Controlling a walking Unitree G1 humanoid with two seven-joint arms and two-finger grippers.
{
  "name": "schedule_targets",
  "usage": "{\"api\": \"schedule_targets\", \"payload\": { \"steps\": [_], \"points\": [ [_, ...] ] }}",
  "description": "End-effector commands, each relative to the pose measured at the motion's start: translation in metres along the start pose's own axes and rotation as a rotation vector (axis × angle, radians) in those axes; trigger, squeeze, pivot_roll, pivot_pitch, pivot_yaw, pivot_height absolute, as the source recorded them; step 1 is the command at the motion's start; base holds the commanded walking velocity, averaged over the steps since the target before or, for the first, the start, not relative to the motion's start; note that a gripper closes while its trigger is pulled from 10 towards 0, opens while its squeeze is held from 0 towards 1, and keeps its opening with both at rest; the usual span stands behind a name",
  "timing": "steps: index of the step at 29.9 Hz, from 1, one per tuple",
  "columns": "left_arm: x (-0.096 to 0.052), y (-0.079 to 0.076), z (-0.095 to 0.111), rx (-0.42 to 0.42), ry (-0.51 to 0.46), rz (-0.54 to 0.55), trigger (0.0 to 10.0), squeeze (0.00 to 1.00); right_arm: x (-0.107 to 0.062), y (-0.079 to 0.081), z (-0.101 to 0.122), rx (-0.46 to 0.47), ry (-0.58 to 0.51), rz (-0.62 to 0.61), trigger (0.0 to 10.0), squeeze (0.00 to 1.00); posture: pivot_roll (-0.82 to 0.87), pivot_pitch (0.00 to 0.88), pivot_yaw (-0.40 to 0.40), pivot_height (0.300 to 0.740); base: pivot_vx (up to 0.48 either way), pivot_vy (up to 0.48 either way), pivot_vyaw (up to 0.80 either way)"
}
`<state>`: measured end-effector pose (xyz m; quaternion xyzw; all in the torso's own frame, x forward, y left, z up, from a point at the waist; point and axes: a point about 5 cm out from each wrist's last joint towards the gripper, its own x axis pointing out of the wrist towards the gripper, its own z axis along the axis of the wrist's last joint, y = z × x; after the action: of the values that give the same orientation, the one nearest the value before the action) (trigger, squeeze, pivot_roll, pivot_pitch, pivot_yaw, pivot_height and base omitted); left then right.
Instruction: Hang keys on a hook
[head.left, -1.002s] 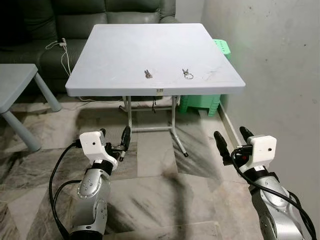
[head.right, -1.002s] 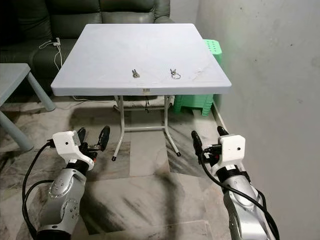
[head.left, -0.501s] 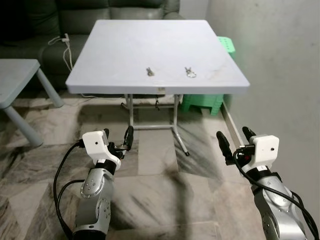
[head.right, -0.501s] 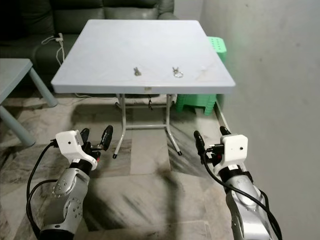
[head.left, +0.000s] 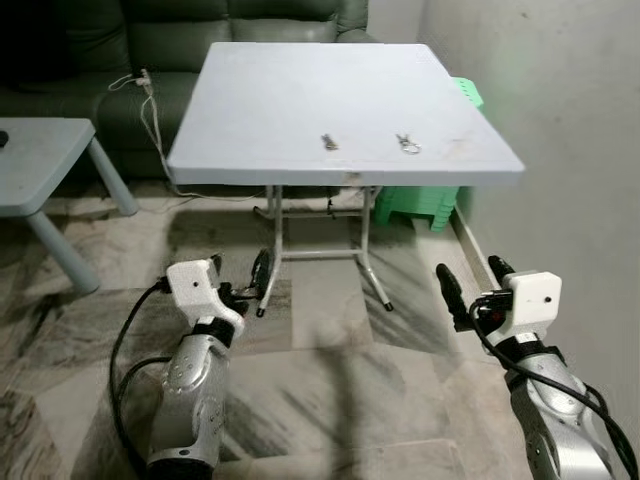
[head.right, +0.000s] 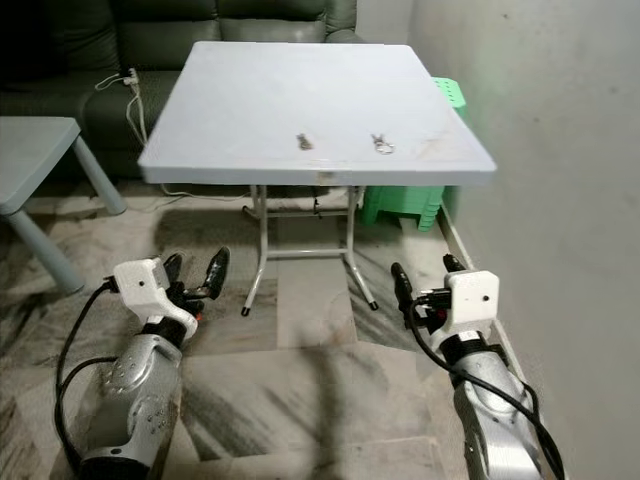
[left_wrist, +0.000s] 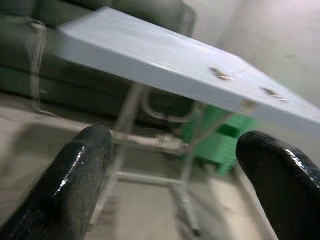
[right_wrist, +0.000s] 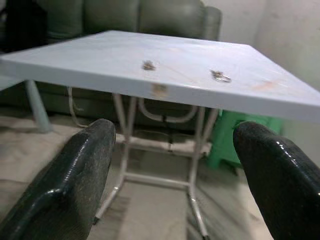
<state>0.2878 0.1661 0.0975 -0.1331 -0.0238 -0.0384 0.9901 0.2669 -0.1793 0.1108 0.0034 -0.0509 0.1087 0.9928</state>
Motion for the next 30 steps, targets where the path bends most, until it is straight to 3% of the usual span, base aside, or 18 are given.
{"api": "schedule_targets", "payload": {
  "steps": [1, 10, 13, 20, 30],
  "points": [
    [0.0012, -0.0098, -0.0016, -0.011, 0.001, -0.019, 10.0, 0.00, -0.0031, -0.0067, 0.0009, -0.011, 0.004, -0.015, 10.0, 0.00, -0.04, 0.065, -0.054, 0.740, 0.270, 0.000, 0.00],
    [0.0011, -0.0093, -0.0041, 0.011, 0.012, -0.011, 10.0, 0.00, -0.0033, -0.0065, 0.0006, -0.011, 0.005, -0.013, 10.0, 0.00, -0.04, 0.052, -0.052, 0.740, 0.000, 0.000, 0.00],
    [0.0005, -0.0087, -0.0039, -0.025, 0.010, -0.012, 10.0, 0.00, -0.0036, -0.0061, 0.0004, -0.011, 0.004, -0.010, 10.0, 0.00, -0.04, 0.050, -0.051, 0.740, 0.000, 0.000, 0.00],
    [0.0007, -0.0087, -0.0028, -0.018, 0.003, -0.011, 10.0, 0.00, -0.0030, -0.0067, 0.0015, -0.012, 0.000, -0.011, 10.0, 0.00, -0.04, 0.049, -0.050, 0.740, 0.000, 0.000, 0.00],
    [0.0018, -0.0097, 0.0010, -0.021, -0.014, -0.020, 10.0, 0.00, 0.0002, -0.0117, 0.0076, 0.025, -0.028, -0.050, 10.0, 0.00, -0.04, 0.053, -0.048, 0.740, 0.299, 0.000, 0.00]
  ]
}}
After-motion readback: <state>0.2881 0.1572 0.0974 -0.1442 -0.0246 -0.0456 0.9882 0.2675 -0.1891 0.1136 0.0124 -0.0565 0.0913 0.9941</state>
